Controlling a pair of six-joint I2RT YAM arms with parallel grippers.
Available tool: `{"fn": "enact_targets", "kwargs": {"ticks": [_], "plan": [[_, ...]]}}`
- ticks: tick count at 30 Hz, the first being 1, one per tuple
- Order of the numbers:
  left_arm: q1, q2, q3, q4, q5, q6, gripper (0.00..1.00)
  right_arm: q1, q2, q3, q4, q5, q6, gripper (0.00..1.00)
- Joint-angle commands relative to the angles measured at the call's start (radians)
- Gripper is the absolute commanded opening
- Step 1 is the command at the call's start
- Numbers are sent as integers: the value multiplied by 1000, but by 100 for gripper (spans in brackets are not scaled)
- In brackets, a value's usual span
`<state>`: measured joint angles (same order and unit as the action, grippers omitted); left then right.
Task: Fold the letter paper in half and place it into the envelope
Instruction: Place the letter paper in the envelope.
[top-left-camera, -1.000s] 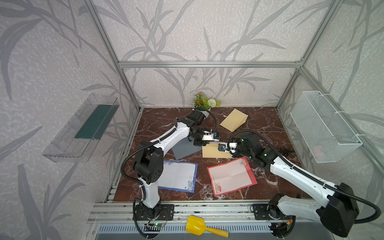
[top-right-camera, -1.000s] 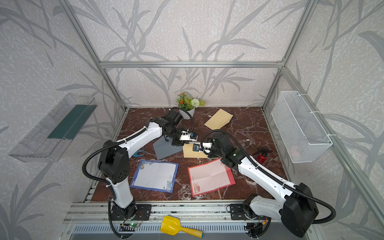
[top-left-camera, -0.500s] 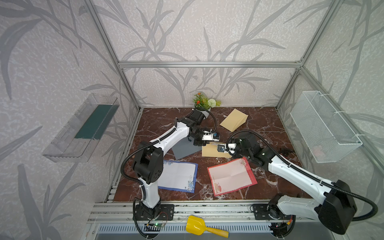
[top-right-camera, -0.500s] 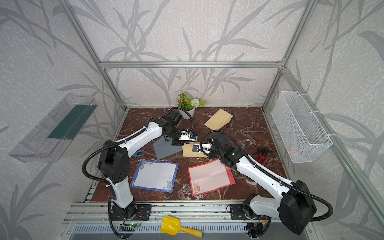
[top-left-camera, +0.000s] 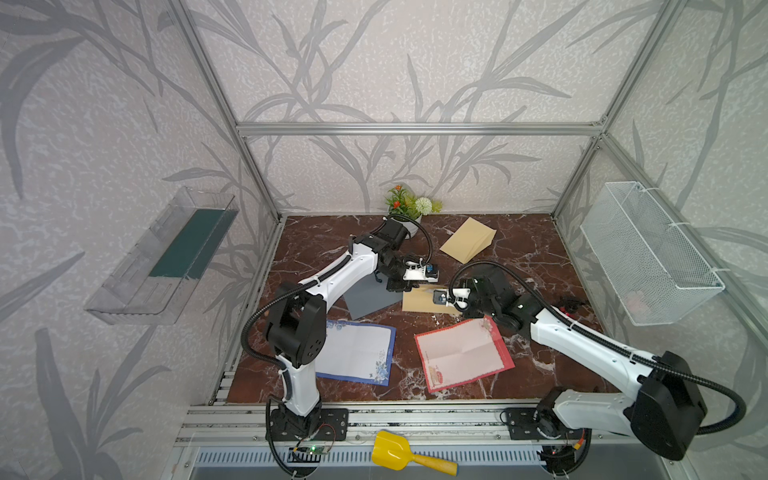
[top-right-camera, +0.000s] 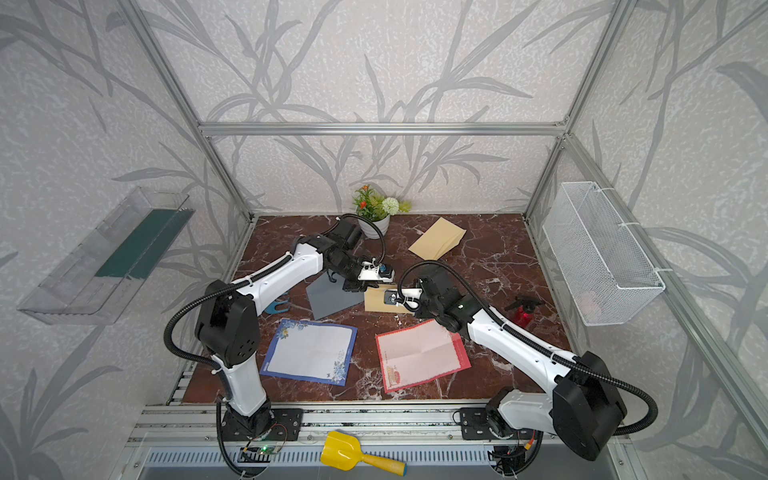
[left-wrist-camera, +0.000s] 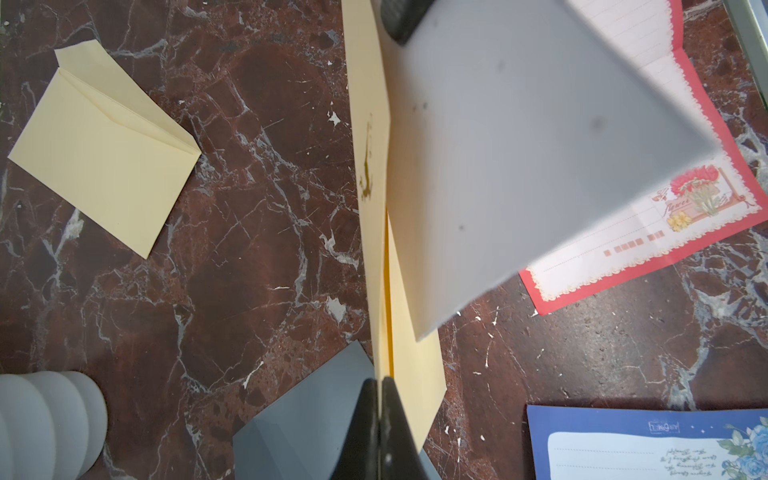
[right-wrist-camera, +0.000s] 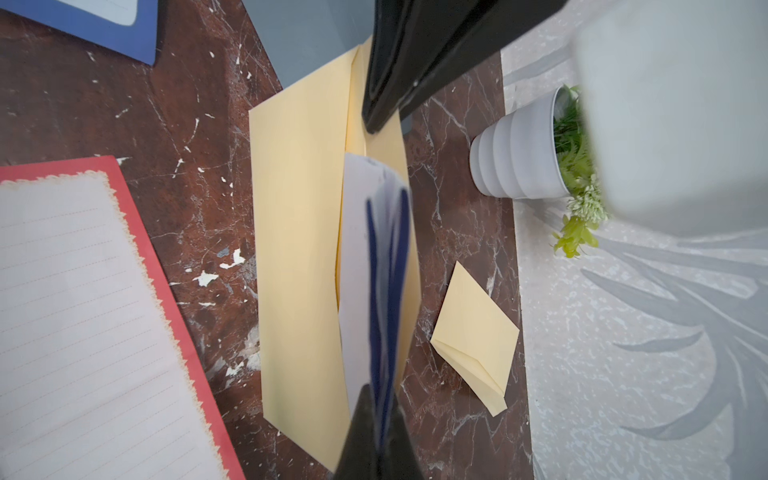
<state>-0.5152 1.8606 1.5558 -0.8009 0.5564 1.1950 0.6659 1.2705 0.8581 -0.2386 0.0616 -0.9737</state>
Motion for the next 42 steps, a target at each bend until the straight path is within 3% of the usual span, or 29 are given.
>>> {"fn": "enact_targets", "kwargs": {"ticks": [1, 17, 26, 29, 42], "plan": [[5, 9, 41, -27, 36, 9, 0, 12, 22, 41, -60, 13, 51, 0], [6, 39, 93, -77, 65, -15, 0, 37, 125, 101, -81, 61, 197, 1], [7, 40, 89, -74, 65, -15, 0, 36, 110, 126, -92, 77, 268, 21], [8, 41, 90, -76, 69, -16, 0, 36, 100, 123, -96, 58, 282, 22], [13, 46, 100, -83, 89, -20, 0, 36, 127, 140, -120, 38, 296, 6]]}}
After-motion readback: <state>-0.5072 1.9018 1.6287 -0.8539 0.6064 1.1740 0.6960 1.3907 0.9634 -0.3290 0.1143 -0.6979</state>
